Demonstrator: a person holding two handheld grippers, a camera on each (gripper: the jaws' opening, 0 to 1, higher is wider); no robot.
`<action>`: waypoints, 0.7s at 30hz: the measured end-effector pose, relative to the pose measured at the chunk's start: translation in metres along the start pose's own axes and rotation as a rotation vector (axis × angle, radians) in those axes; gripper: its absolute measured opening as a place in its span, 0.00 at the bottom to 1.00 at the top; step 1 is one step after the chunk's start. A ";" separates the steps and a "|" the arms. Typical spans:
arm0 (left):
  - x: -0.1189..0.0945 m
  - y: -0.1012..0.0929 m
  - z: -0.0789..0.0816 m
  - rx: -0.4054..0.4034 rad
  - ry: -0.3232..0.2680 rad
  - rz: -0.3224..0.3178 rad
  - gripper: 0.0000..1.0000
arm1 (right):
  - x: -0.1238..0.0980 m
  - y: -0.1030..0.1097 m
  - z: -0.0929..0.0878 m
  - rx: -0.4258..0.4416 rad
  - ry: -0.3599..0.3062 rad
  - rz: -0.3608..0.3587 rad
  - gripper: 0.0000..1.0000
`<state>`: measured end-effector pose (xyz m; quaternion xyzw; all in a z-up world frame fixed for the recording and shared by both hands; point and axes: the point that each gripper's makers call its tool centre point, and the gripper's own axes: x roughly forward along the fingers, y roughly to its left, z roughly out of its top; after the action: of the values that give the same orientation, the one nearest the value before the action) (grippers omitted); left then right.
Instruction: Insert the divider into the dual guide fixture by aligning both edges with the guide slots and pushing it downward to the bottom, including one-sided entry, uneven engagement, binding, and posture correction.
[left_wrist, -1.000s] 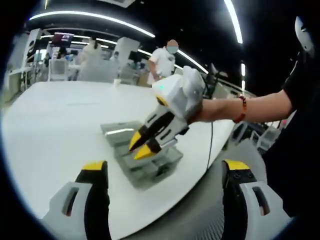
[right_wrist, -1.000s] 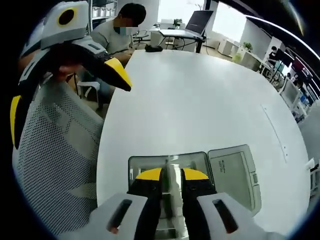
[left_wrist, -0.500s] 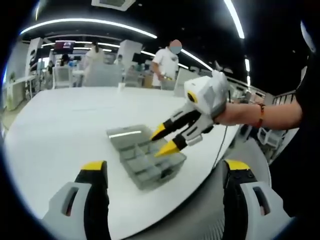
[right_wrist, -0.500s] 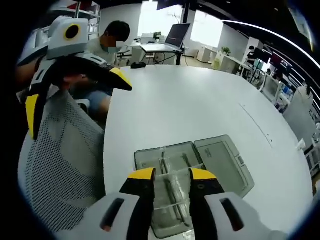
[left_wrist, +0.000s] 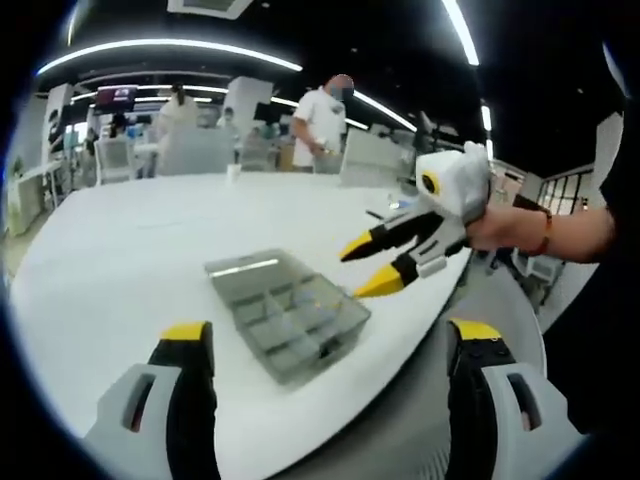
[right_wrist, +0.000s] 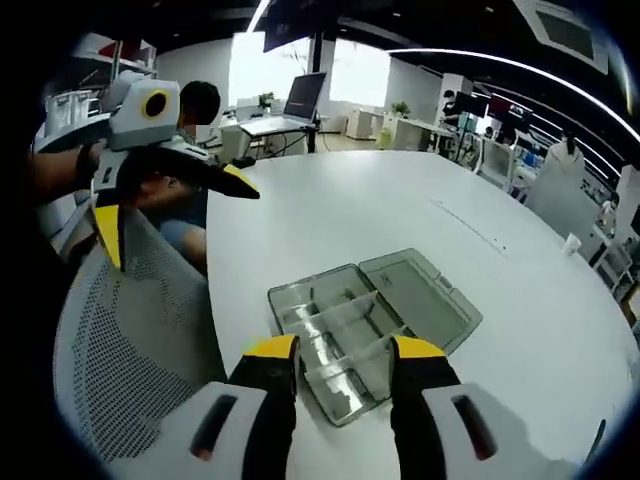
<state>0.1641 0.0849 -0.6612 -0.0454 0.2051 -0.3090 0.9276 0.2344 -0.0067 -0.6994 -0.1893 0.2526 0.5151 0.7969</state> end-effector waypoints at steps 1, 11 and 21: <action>0.000 0.002 0.001 0.003 -0.005 0.007 0.98 | -0.003 0.000 0.004 0.014 -0.024 -0.007 0.33; -0.001 0.024 0.003 0.014 -0.012 0.057 0.98 | -0.031 -0.011 0.013 0.012 -0.068 -0.084 0.47; 0.004 0.028 0.001 0.058 0.006 0.033 0.98 | -0.042 -0.009 -0.011 0.053 -0.059 -0.114 0.58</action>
<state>0.1830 0.1050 -0.6681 -0.0143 0.1996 -0.2997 0.9328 0.2260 -0.0471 -0.6822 -0.1669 0.2313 0.4673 0.8368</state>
